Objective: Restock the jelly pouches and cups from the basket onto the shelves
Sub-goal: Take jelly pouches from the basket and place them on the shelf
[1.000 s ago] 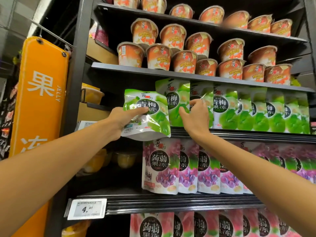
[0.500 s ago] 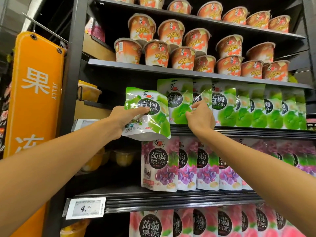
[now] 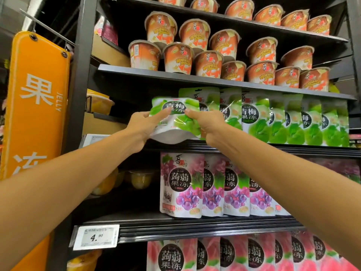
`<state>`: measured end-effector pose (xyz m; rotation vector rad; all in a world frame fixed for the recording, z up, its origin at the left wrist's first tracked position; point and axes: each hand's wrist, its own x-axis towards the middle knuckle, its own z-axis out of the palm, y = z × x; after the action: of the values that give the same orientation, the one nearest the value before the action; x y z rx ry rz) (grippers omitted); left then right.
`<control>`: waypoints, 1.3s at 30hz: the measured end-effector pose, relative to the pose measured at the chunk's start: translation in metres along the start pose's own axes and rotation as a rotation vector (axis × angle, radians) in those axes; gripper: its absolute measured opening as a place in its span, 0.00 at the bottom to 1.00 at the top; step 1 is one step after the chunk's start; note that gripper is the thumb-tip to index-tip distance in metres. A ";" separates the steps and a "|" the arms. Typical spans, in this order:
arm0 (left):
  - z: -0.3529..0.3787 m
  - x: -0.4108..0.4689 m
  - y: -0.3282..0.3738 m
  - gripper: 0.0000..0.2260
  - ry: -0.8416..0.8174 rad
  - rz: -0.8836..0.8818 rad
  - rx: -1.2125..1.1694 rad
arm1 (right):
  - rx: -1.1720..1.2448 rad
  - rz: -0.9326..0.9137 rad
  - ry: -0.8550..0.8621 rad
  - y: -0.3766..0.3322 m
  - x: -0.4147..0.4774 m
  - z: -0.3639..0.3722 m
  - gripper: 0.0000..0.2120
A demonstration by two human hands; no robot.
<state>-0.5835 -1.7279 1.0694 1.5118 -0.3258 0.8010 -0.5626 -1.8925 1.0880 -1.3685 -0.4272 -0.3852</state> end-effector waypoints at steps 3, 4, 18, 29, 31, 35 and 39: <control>0.003 -0.001 -0.001 0.22 0.100 0.161 0.208 | 0.031 -0.016 0.088 -0.010 0.011 0.009 0.25; 0.002 -0.003 -0.003 0.25 0.122 0.217 0.305 | 0.021 -0.038 0.121 -0.012 0.015 0.011 0.24; 0.010 -0.021 -0.033 0.20 -0.161 0.463 1.146 | -0.448 -0.303 0.195 0.014 0.025 0.017 0.19; 0.015 -0.023 -0.040 0.22 -0.157 0.538 1.251 | -0.618 -0.442 0.245 0.021 0.020 -0.007 0.18; 0.015 -0.026 -0.041 0.21 -0.141 0.555 1.244 | -0.626 -0.455 0.235 0.022 0.019 -0.009 0.17; 0.011 -0.033 -0.041 0.19 -0.104 0.601 1.196 | -0.612 -0.457 0.222 0.028 0.017 -0.014 0.16; 0.012 -0.044 -0.040 0.14 -0.024 0.725 1.048 | -0.636 -0.526 0.218 0.037 0.009 -0.020 0.12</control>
<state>-0.5857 -1.7457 1.0110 2.4167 -0.5256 1.6925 -0.5353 -1.9069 1.0583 -1.7927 -0.5036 -1.1687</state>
